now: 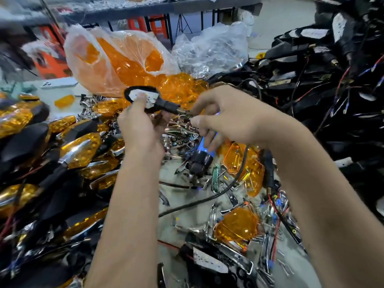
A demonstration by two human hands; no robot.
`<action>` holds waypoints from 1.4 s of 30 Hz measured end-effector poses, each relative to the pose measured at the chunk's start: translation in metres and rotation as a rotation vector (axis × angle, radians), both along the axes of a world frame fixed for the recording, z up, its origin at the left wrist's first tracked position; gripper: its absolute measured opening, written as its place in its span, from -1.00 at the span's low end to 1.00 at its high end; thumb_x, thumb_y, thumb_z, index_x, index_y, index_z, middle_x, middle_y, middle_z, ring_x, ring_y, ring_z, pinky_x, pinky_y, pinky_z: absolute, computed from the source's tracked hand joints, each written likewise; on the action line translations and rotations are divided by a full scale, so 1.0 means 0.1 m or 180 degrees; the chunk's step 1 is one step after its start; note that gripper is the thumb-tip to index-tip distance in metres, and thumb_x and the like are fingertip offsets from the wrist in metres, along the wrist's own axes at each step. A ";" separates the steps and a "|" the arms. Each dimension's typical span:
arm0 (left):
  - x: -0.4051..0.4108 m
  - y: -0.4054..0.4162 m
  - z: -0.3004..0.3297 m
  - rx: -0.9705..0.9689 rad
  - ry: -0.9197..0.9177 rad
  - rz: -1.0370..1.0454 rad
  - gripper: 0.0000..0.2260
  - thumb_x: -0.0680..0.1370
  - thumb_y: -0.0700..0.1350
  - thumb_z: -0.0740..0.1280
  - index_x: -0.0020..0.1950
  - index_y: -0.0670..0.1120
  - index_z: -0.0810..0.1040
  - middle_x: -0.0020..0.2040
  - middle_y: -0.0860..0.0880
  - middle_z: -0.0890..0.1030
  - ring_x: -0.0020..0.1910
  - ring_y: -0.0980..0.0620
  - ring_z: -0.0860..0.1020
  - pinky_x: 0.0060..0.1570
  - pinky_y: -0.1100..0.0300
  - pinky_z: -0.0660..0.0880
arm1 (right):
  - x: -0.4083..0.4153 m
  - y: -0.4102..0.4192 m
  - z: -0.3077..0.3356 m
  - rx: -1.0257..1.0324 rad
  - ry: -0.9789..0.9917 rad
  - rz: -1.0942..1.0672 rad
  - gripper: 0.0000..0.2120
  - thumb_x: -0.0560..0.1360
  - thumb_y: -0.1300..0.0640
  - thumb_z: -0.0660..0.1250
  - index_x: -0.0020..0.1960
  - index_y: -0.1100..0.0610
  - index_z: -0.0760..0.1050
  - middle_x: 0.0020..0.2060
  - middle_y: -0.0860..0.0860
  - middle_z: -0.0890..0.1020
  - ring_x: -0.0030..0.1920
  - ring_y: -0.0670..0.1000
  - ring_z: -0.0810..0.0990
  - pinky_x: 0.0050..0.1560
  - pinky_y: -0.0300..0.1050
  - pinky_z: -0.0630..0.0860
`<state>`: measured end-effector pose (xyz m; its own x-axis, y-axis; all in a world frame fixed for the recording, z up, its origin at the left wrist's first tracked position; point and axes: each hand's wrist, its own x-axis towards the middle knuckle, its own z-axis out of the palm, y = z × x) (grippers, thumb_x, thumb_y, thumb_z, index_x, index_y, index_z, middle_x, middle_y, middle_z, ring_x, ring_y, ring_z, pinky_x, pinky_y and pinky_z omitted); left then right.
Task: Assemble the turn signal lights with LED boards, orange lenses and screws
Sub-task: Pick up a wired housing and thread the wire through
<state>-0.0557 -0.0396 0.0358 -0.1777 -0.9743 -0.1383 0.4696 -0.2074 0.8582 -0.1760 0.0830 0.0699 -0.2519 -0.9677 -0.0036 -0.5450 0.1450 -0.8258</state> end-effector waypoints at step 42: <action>0.39 0.11 -0.64 -0.1353 -0.1090 -0.1882 -0.86 0.75 -0.13 0.18 0.09 -0.19 0.45 -0.33 -0.09 0.31 -0.53 0.13 0.22 -0.53 0.29 0.18 | 0.23 -0.49 -0.64 -0.1727 -0.0012 -0.0598 -0.90 0.60 0.23 0.43 -0.03 0.28 0.62 -0.38 0.01 0.60 -0.53 0.04 0.58 -0.56 -0.11 0.51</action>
<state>-0.0169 -0.0283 -0.0277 -0.6955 -0.7137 0.0829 0.0805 0.0373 0.9961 -0.1531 0.0340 0.0056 -0.4207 -0.7698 0.4800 -0.5478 -0.2062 -0.8108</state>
